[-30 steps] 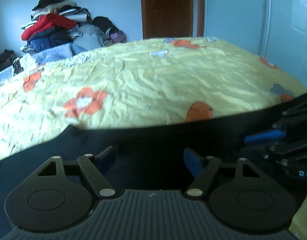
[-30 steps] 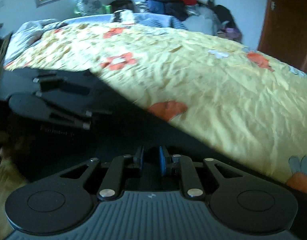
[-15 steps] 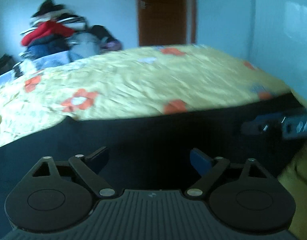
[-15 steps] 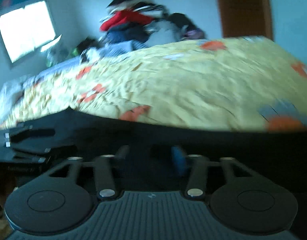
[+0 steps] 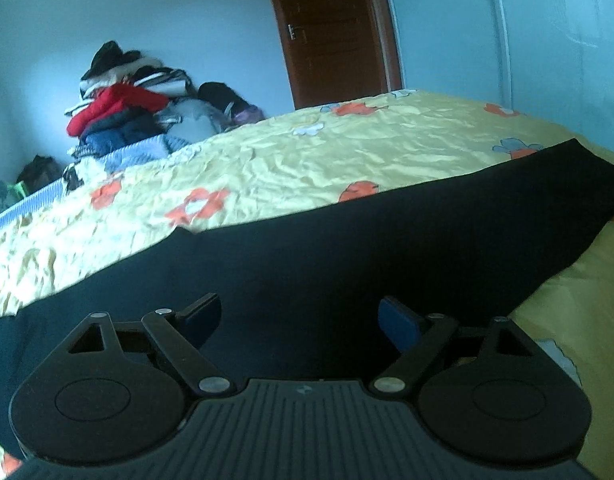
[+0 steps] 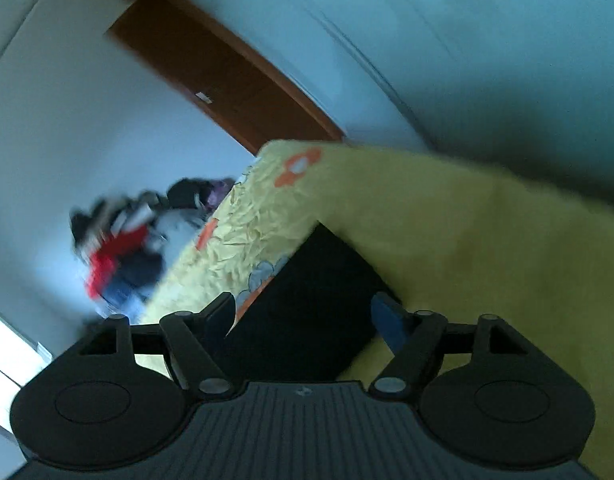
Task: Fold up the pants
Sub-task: 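Grasp the pants edge again with the right tool and lift it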
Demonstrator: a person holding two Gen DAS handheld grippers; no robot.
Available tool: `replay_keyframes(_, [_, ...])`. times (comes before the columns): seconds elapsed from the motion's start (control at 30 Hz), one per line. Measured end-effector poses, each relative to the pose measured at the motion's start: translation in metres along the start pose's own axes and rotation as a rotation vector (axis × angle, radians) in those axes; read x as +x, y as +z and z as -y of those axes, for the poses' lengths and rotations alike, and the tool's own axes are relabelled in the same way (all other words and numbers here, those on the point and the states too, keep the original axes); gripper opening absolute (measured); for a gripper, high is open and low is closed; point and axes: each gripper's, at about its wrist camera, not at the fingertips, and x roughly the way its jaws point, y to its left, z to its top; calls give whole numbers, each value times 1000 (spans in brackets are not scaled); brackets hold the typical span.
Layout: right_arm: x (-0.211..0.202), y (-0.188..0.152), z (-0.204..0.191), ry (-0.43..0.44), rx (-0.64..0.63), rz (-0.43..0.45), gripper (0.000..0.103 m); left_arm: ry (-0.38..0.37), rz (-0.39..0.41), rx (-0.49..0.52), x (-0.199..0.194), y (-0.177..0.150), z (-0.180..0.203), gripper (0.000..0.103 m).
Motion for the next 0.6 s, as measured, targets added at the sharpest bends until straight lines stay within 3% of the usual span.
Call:
replay_keyframes(0.17, [15,-14,17,18,105,-67,74,35,18,-8,-9,-8,-5,89])
replay_keyframes(0.4, [35,-12,10,10,59,1,74,66,3,-57,-10,-20,-17,90])
replay_keyframes(0.53, [45,-14,0,-39,-14,47,72,97,5,-54,-12,-28,-21,90])
replay_keyframes(0.57, [44,-16,1,-47,-35,52,63,105,3,-51,-12,-30,-22,91])
replay_keyframes(0.6, [47,-17,0,-60,-53,54,45,113,2,-52,-12,-32,-24,91])
